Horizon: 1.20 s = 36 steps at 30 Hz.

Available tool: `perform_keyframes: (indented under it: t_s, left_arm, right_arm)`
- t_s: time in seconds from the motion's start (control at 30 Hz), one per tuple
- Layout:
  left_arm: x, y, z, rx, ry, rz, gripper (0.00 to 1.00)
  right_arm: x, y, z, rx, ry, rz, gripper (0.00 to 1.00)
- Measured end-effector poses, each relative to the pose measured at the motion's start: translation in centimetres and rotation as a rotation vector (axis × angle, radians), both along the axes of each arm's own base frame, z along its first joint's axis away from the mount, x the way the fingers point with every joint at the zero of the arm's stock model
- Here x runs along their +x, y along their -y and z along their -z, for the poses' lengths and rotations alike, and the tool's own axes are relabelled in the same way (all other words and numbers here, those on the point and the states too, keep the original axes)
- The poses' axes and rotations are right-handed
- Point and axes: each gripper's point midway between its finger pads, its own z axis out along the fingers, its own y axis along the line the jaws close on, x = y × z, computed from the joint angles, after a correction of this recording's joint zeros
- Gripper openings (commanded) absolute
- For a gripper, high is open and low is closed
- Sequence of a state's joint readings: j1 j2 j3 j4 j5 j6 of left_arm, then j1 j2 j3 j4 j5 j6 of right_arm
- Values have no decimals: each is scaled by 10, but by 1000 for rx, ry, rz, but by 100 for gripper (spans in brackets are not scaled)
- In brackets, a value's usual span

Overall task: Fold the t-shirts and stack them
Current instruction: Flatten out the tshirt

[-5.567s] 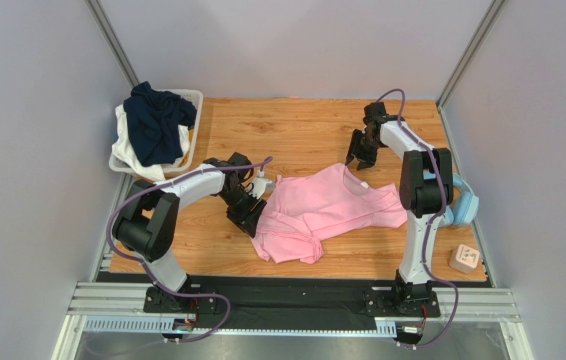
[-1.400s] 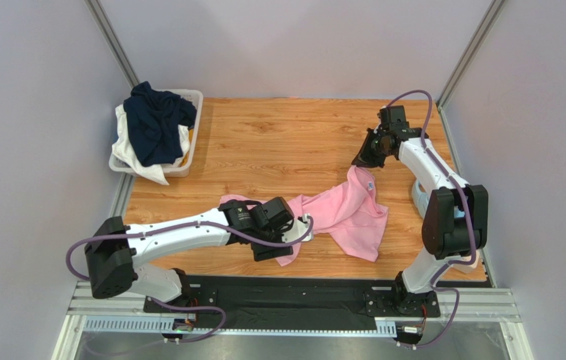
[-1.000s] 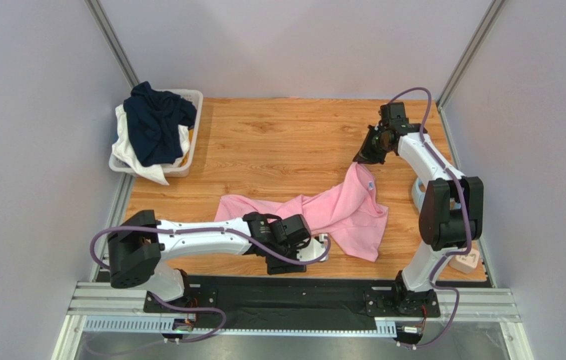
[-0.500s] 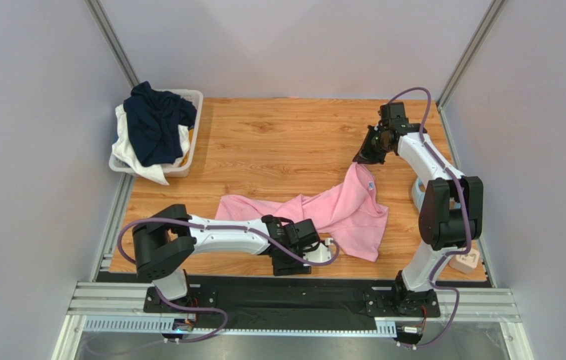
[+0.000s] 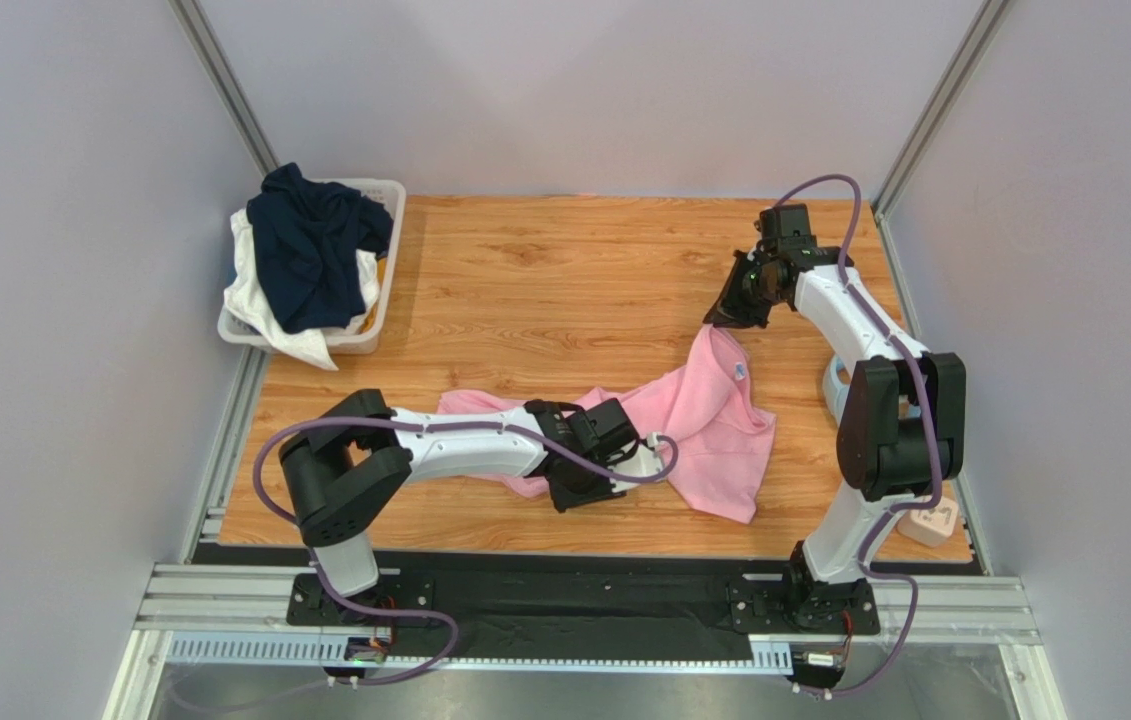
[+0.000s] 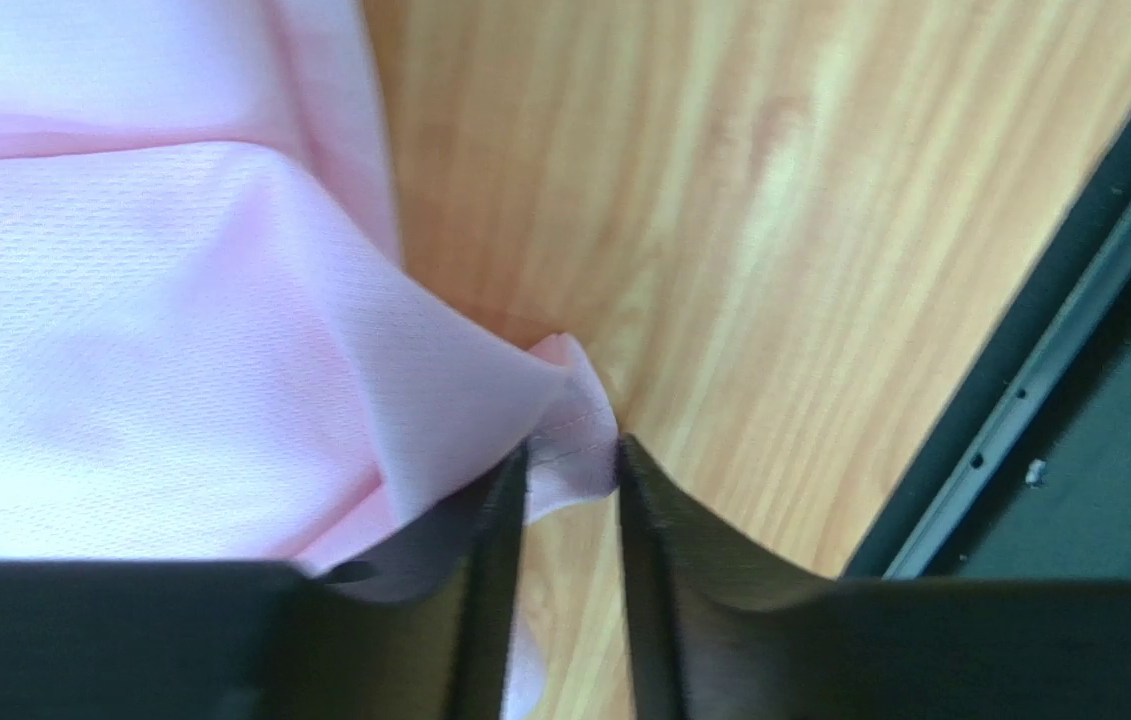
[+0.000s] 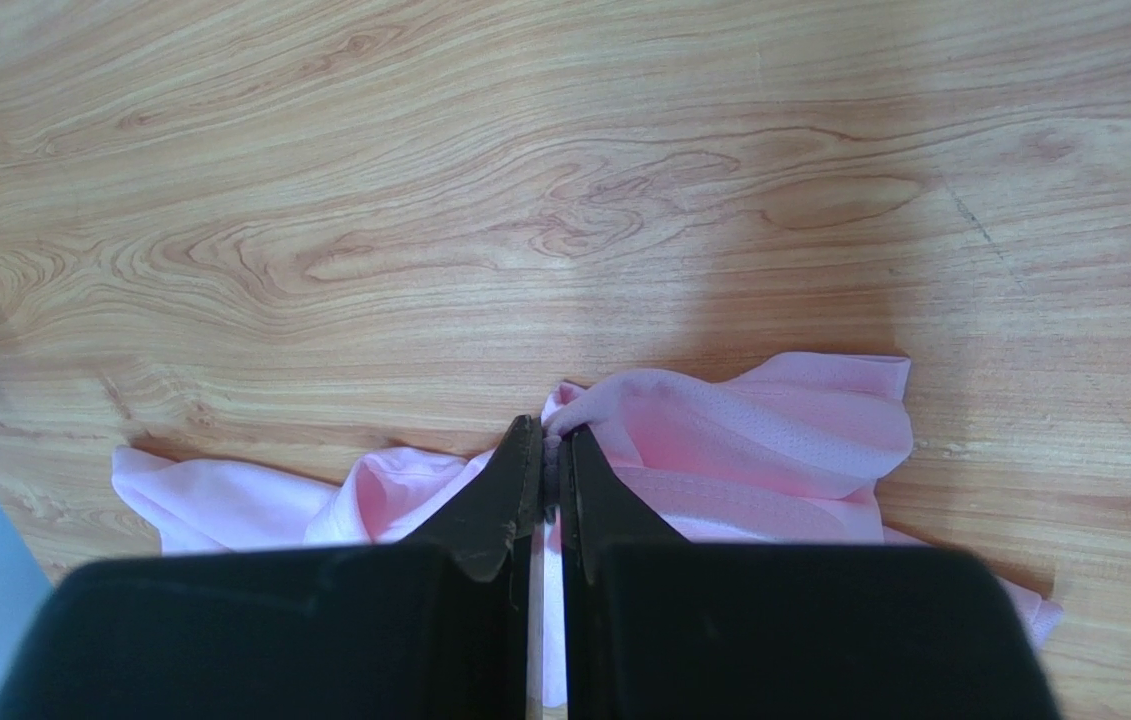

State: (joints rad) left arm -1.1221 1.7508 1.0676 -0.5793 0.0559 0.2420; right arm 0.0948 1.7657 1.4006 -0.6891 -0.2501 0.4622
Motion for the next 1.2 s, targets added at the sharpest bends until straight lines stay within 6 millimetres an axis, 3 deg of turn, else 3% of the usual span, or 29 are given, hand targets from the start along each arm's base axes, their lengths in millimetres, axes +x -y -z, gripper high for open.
perform_keyframes:
  t_s: [0.13, 0.4, 0.57, 0.67, 0.8, 0.87, 0.93, 1.03, 1.2]
  left_arm:
    - [12, 2, 0, -15, -1, -32, 1]
    - [19, 0, -1, -30, -21, -58, 0]
    - [44, -27, -23, -31, -12, -154, 0]
    - [75, -48, -72, -93, 54, -241, 0]
    - [118, -80, -186, -279, 279, -357, 0]
    - [121, -97, -239, -357, 395, -386, 0]
    - [109, -113, -282, -418, 477, -395, 0]
    - [91, -134, -320, -466, 553, -409, 0]
    - [78, -179, -337, -418, 631, -476, 0]
  right_arm:
    - [0, -1, -1, 6, 0, -3, 0]
    - [-1, -2, -4, 14, 8, -8, 0]
    - [-9, -6, -23, 39, 47, -19, 0]
    - [-20, -7, -48, 54, 101, -25, 0]
    - [-41, -6, -106, 74, 242, -31, 0]
    - [-56, -5, -141, 84, 337, -36, 0]
    - [-74, -4, -170, 94, 413, -41, 0]
    - [-105, -2, -205, 104, 514, -46, 0]
    - [-165, 4, -256, 114, 637, -52, 1]
